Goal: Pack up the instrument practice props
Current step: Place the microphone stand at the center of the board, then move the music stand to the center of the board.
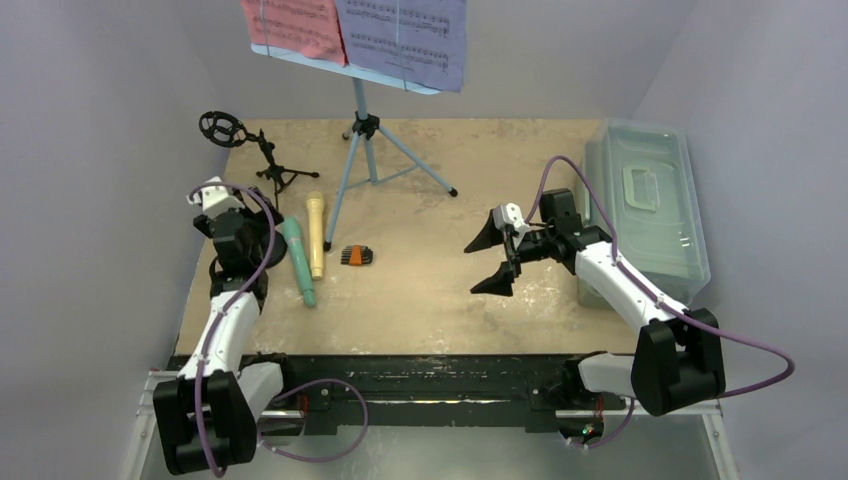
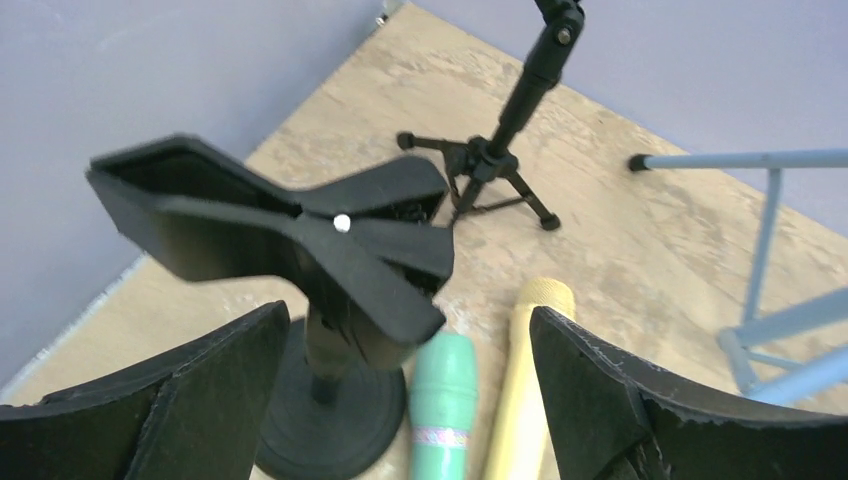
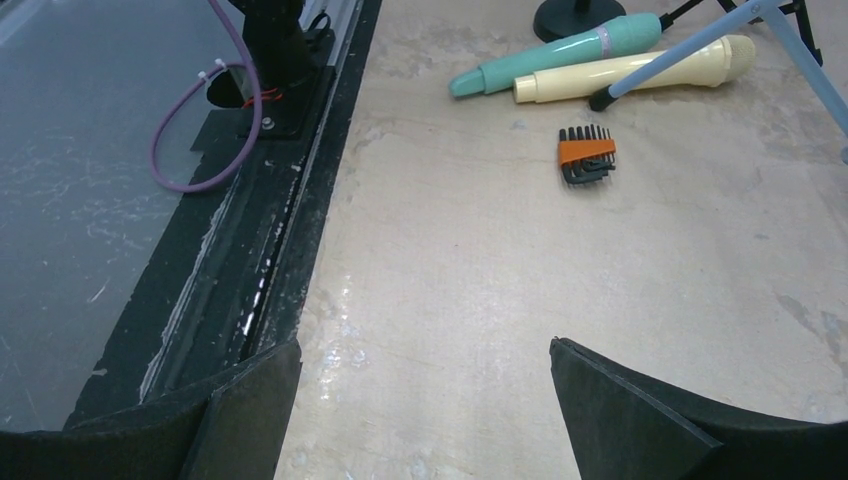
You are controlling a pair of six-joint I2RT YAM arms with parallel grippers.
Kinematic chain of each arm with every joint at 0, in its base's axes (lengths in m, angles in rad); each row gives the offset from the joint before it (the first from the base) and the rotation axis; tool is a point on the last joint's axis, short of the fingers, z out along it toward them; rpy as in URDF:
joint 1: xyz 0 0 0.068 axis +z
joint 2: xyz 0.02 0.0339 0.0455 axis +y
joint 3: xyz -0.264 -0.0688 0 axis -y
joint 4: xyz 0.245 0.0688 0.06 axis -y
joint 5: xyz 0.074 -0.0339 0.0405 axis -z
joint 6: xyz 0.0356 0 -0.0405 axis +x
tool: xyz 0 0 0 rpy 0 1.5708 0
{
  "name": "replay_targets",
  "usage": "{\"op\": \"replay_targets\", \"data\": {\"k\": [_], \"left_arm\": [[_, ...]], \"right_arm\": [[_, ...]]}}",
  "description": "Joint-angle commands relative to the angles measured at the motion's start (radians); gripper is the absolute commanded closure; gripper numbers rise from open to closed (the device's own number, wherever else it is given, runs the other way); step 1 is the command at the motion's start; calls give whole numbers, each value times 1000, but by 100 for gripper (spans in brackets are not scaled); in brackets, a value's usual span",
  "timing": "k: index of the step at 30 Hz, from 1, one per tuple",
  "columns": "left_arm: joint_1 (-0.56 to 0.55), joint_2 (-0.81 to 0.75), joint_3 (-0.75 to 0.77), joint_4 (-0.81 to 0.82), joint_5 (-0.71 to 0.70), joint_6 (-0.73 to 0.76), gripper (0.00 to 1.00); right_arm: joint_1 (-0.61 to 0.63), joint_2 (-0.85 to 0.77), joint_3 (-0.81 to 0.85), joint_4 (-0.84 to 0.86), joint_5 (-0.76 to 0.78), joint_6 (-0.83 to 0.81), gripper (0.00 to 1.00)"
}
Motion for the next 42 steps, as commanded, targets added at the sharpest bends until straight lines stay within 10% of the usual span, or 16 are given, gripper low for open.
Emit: {"op": "replay_targets", "data": {"k": [1, 25, 42], "left_arm": [[8, -81, 45, -181, 109, -137, 9], [-12, -315, 48, -523, 702, -153, 0], [-353, -325, 34, -444, 582, -211, 4]], "right_arm": [[-4, -5, 41, -20, -3, -30, 2], [-32, 1, 60, -93, 36, -115, 1], [-60, 13, 63, -104, 54, -128, 1]]}}
